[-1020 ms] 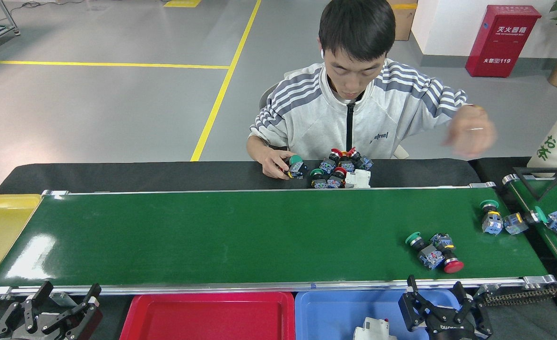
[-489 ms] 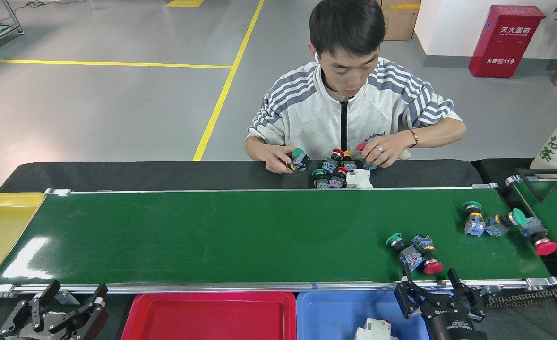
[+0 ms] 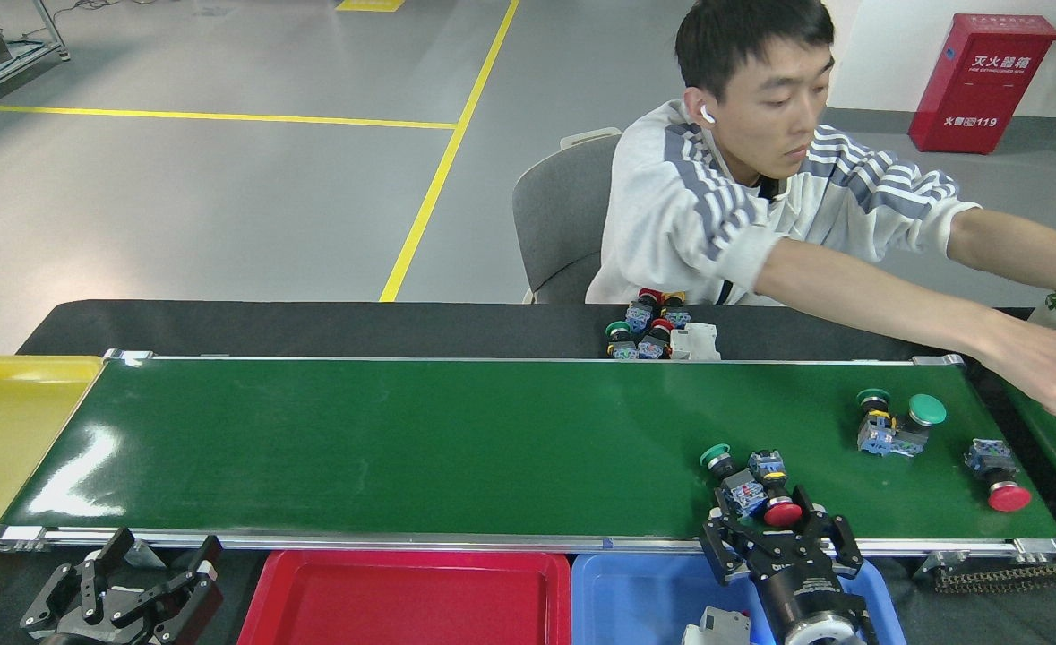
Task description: Pick switch part from conveyor to tray
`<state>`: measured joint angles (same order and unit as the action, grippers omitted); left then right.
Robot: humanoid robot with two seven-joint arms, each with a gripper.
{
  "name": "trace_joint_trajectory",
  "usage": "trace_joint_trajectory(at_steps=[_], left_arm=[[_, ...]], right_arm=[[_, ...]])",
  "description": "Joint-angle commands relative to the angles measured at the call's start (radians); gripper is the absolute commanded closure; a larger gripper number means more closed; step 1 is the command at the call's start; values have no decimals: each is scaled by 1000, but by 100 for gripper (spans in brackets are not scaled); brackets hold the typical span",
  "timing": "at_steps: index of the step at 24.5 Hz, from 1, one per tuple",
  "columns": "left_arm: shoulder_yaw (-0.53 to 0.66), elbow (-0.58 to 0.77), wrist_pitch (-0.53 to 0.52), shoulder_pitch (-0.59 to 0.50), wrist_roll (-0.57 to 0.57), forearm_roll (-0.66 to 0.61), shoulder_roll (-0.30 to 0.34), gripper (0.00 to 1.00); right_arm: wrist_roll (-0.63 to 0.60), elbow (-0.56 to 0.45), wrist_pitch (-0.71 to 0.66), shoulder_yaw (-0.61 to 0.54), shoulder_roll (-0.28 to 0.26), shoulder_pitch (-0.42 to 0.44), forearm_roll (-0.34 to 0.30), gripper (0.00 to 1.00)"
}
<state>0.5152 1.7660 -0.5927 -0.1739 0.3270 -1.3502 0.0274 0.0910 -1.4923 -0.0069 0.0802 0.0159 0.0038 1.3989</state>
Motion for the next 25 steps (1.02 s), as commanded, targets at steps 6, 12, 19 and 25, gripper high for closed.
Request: trace_joint_trajectory(at_steps=[6,12,19,25], left_arm=[[-1,12,4,10,-6,0,2,0],[-1,12,4,10,-6,0,-1,0],[-1,12,1,11,-8,2,0,0],[0,12,-1,11,-10,6,-7,0]], right_arm=[[0,-9,-65,13,-30,-34,-9,90],[-16,-77,-557,38,-21,-51,-9,91],[-22,4,-778,297,30,-166,-9,0],[-22,40,-778,337,32,-183,-14,0]])
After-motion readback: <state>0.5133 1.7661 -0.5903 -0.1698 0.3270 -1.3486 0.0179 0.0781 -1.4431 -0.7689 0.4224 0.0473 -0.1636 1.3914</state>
